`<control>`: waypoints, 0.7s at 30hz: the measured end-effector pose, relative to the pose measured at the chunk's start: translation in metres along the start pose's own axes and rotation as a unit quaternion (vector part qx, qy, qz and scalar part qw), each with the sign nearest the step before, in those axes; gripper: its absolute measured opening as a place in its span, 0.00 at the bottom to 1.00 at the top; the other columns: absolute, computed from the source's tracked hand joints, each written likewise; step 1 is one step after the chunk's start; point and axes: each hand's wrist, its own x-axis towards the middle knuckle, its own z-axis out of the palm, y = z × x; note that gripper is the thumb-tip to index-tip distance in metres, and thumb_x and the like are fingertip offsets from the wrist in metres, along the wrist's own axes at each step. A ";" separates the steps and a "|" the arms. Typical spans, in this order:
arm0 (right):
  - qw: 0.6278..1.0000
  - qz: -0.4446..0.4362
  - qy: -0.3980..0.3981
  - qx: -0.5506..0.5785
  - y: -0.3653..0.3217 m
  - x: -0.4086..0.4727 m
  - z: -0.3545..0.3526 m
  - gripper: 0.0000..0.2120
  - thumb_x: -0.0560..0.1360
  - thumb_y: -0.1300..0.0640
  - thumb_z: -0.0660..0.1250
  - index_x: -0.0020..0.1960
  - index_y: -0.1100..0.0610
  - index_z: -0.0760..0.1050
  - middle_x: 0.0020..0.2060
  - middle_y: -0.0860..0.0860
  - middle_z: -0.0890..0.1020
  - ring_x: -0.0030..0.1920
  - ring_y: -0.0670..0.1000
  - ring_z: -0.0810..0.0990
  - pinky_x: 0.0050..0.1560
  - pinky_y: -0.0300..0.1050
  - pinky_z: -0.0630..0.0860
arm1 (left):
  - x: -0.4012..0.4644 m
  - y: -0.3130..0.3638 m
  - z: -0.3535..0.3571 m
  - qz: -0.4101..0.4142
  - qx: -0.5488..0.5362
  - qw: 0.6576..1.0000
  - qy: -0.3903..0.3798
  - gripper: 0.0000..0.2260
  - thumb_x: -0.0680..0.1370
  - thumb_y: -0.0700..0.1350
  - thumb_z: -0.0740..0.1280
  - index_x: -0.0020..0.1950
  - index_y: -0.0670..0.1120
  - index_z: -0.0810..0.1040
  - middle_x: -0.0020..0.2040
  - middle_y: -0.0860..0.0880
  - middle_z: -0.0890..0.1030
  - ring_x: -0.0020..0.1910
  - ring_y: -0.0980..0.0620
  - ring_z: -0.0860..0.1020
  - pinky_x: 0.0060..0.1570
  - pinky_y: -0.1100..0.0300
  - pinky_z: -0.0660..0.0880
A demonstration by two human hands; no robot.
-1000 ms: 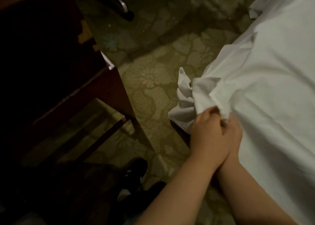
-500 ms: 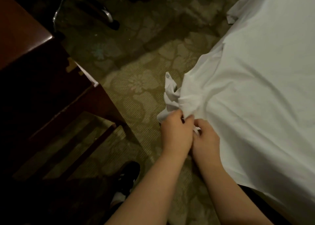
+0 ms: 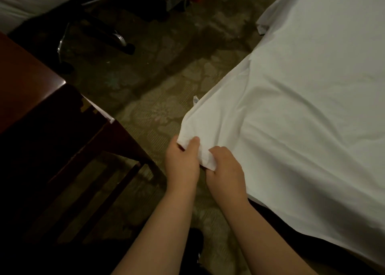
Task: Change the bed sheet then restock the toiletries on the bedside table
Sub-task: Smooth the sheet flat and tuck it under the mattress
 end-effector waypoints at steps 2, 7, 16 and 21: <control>1.000 -0.008 0.008 0.021 -0.002 -0.005 -0.004 0.11 0.79 0.58 0.59 0.61 0.54 0.71 0.55 0.49 0.75 0.49 0.48 0.72 0.52 0.39 0.68 | 0.002 0.003 -0.007 0.010 0.044 0.999 0.019 0.09 0.77 0.42 0.66 0.41 0.54 0.70 0.41 0.57 0.75 0.40 0.57 0.76 0.40 0.61 0.76; 0.994 -0.069 0.083 -0.001 -0.014 -0.011 -0.009 0.16 0.74 0.57 0.55 0.54 0.55 0.78 0.45 0.51 0.81 0.43 0.53 0.79 0.45 0.43 0.69 | 0.006 0.016 -0.021 0.058 0.082 0.994 0.043 0.13 0.79 0.42 0.64 0.56 0.57 0.66 0.42 0.64 0.68 0.39 0.64 0.71 0.36 0.66 0.74; 0.993 -0.087 -0.025 0.080 -0.032 -0.012 -0.015 0.25 0.68 0.51 0.47 0.56 0.55 0.77 0.50 0.50 0.80 0.49 0.50 0.76 0.46 0.37 0.65 | 0.027 0.054 -0.090 0.015 0.297 0.906 -0.301 0.18 0.74 0.35 0.66 0.56 0.57 0.77 0.56 0.61 0.71 0.55 0.57 0.74 0.53 0.59 0.76; 0.997 -0.028 -0.017 0.075 -0.035 -0.026 -0.016 0.30 0.67 0.46 0.43 0.59 0.54 0.74 0.54 0.48 0.78 0.49 0.46 0.74 0.51 0.35 0.68 | 0.026 0.056 -0.089 0.203 0.539 0.774 -0.261 0.16 0.76 0.38 0.66 0.61 0.54 0.75 0.55 0.60 0.69 0.56 0.60 0.70 0.48 0.74 0.66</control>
